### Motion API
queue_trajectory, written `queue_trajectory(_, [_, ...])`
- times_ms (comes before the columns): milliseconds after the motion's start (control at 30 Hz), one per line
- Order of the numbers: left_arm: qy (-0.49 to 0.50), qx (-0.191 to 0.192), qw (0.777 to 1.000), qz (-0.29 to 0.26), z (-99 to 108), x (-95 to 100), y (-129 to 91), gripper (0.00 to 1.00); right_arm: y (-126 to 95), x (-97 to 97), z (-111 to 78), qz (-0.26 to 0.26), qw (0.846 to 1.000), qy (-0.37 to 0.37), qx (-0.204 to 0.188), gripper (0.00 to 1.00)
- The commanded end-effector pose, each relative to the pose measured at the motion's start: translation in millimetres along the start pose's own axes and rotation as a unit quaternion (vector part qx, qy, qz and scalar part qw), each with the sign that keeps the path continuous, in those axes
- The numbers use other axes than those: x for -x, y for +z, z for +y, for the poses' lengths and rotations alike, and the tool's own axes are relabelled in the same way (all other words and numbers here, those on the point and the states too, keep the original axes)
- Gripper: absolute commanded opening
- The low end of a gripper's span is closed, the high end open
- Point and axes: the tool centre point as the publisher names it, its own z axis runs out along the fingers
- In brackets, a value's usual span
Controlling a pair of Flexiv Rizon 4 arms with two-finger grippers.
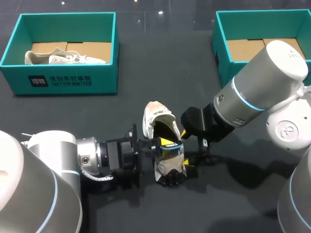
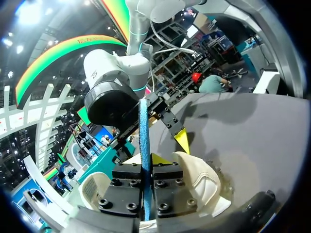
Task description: Take the shoe out of the shoebox, open the shoe tongue, remove and reinsert the insole, then place the shoe into the shoebox
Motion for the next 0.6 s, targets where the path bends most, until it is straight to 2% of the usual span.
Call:
queue_trajectory(33, [0.006,-0.003,1.0,0.007,8,-0.6,4,0.0,1,-0.8,0.0,-0.001,1.0,0.0,0.0,1.0])
queue_trajectory(267, [0.01,0.004,1.0,0.011,29,-0.7,9,0.0,1,-0.8,0.0,-0.001,1.0,0.0,0.0,1.0])
queue_trajectory(600, [0.022,0.046,0.999,0.014,53,2.0,13,0.0,1,-0.8,0.0,-0.001,1.0,0.0,0.0,1.0])
